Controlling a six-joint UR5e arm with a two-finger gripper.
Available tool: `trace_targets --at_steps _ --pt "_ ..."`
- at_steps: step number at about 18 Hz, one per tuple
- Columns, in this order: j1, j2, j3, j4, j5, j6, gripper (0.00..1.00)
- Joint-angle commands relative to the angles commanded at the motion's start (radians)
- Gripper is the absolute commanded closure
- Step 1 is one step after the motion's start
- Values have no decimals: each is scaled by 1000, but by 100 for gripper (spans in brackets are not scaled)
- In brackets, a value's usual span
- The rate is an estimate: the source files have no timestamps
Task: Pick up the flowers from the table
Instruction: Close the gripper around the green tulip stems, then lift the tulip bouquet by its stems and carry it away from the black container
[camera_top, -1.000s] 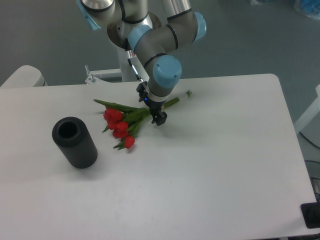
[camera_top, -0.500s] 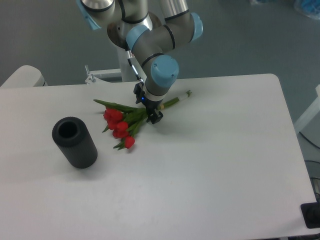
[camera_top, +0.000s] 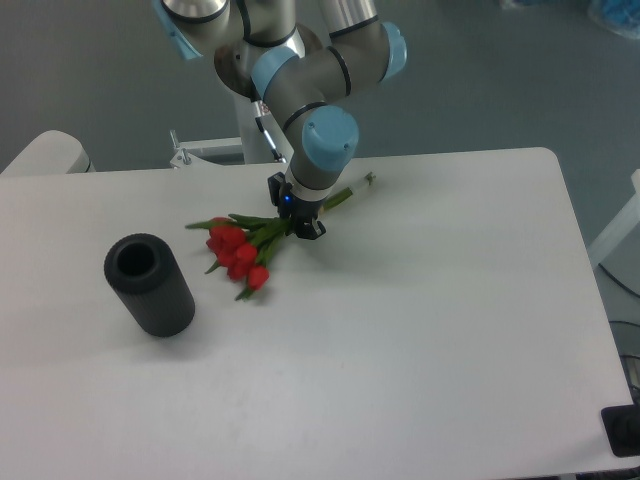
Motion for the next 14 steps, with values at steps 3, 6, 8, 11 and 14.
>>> trace_targets --at_steps 3,6,8,11,14 --pt "3 -2 35 -2 3 5 87" --pt "9 -2 77 -5 6 8 87" --pt "11 -2 110 -9 6 8 86" --pt "12 -12 167 -14 12 5 86" --pt "14 -26 230 -15 26 5 86"
